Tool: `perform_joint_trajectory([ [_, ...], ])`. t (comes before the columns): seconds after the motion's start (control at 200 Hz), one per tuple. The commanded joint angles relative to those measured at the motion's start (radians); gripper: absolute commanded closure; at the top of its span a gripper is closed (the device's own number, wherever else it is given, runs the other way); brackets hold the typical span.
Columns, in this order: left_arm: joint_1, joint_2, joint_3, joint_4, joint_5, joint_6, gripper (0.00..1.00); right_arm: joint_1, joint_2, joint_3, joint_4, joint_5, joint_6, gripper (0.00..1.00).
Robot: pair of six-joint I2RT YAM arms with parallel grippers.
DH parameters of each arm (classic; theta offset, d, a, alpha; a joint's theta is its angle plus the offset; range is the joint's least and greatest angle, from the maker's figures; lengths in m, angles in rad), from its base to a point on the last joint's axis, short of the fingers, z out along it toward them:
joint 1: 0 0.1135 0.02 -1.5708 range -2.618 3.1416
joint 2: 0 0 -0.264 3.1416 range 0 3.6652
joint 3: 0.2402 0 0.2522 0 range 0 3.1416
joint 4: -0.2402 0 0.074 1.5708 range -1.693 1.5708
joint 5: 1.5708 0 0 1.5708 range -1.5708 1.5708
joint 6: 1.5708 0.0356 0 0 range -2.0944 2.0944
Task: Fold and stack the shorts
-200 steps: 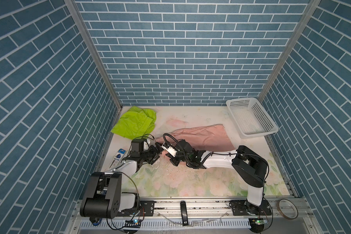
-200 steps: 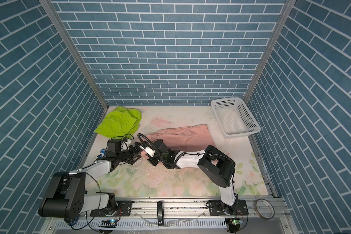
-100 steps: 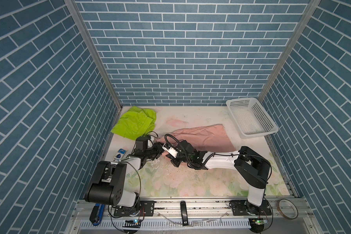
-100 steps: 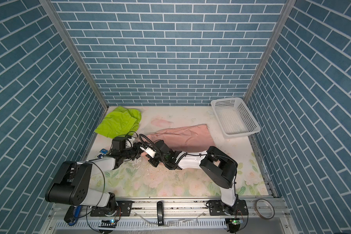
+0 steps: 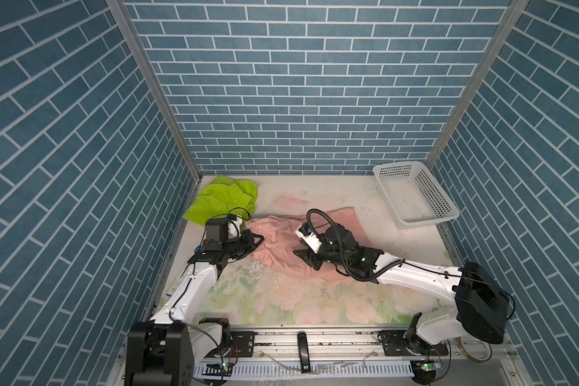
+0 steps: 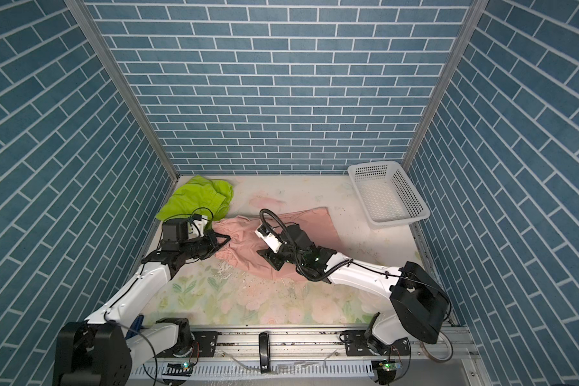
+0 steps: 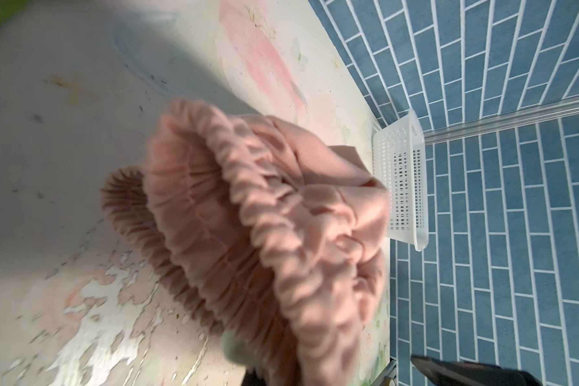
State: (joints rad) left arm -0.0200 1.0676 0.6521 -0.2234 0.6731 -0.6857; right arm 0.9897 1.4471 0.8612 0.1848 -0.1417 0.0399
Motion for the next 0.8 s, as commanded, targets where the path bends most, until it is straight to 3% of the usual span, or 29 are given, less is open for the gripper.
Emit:
perform_joint_trajectory([
  [0.0, 0.05, -0.06, 0.071, -0.279, 0.014, 0.109, 1.0, 0.005, 0.05, -0.014, -0.127, -0.004, 0.014, 0.68],
  [0.1, 0.104, -0.077, 0.113, -0.355, 0.047, 0.134, 1.0, 0.047, 0.154, 0.048, -0.166, -0.039, 0.002, 0.87],
  [0.2, 0.17, -0.069, 0.183, -0.448, 0.059, 0.184, 1.0, 0.082, 0.228, 0.089, -0.139, -0.121, 0.017, 0.95],
  [0.415, 0.205, -0.002, 0.294, -0.554, 0.056, 0.254, 1.0, 0.107, 0.417, 0.214, -0.158, -0.228, 0.03, 0.97],
  [0.55, 0.203, 0.029, 0.345, -0.632, -0.007, 0.301, 1.0, 0.125, 0.499, 0.314, -0.24, -0.262, 0.021, 0.97],
  [0.675, 0.195, 0.035, 0.33, -0.6, -0.019, 0.264, 1.0, 0.126, 0.494, 0.336, -0.258, -0.249, 0.024, 0.96],
  [0.795, 0.135, 0.059, 0.337, -0.57, -0.032, 0.217, 1.0, 0.074, 0.389, 0.283, -0.215, -0.25, 0.09, 0.94],
])
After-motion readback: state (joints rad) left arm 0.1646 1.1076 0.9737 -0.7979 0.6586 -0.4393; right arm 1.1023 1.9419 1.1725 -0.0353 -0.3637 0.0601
